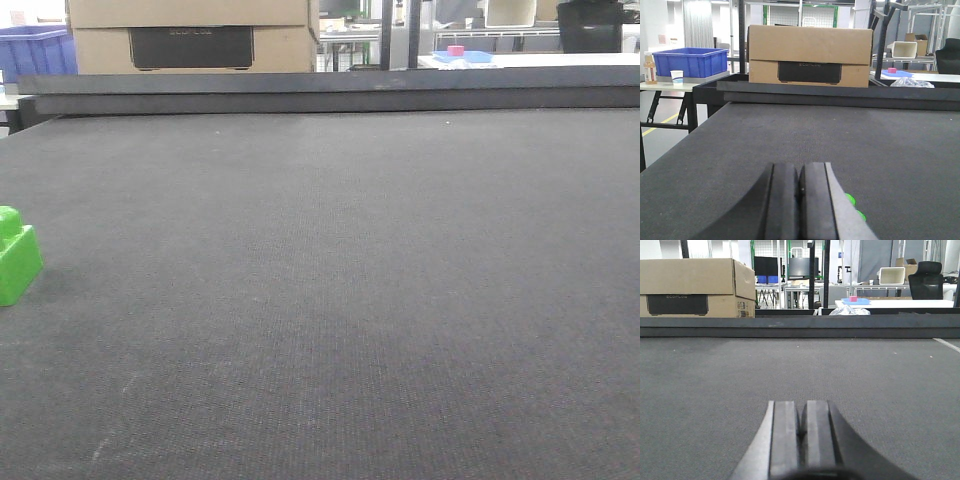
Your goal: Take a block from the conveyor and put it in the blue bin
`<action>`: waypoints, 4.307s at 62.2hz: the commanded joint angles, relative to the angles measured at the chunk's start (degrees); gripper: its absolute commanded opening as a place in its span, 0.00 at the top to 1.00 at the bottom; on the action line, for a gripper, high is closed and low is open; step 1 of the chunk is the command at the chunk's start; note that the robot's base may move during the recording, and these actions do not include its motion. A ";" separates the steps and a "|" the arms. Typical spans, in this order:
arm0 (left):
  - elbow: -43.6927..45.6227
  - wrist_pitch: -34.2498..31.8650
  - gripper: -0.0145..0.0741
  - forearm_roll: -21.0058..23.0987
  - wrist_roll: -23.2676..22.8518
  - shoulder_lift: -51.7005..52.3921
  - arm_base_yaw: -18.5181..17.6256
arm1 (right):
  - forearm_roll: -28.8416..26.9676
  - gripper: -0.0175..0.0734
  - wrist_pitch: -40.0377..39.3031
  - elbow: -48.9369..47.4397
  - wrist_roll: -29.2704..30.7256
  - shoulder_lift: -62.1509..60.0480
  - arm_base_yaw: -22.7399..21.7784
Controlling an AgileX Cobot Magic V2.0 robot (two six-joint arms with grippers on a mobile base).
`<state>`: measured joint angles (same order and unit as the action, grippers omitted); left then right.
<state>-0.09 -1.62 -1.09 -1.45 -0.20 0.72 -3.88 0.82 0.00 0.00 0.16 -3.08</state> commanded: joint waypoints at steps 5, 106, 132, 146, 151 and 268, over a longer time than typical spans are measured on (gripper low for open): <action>0.09 -0.67 0.96 -0.16 -0.32 0.20 0.31 | 0.10 0.99 -1.29 0.00 0.48 -0.16 -0.25; 57.51 59.63 0.96 0.50 -0.20 -40.17 0.30 | 1.49 0.99 49.30 -52.05 -0.60 35.01 -0.14; 63.75 59.78 0.96 1.09 -0.20 -63.21 0.30 | 1.49 0.99 61.26 -61.10 -0.60 62.69 -0.14; 63.75 59.28 0.96 2.21 -0.20 -69.19 0.30 | 1.49 0.97 61.73 -61.19 -0.60 71.68 -0.25; 63.75 59.28 0.96 2.21 -0.20 -70.26 0.30 | 1.65 0.90 62.42 -62.03 -0.60 75.50 -0.37; 67.64 59.06 0.52 -7.34 -16.75 -89.37 -14.71 | 4.76 0.99 55.97 -69.28 -5.93 94.40 -0.47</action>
<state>67.16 58.20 -8.21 -17.34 -87.89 -13.71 0.64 57.10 -68.92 -5.87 95.30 -3.18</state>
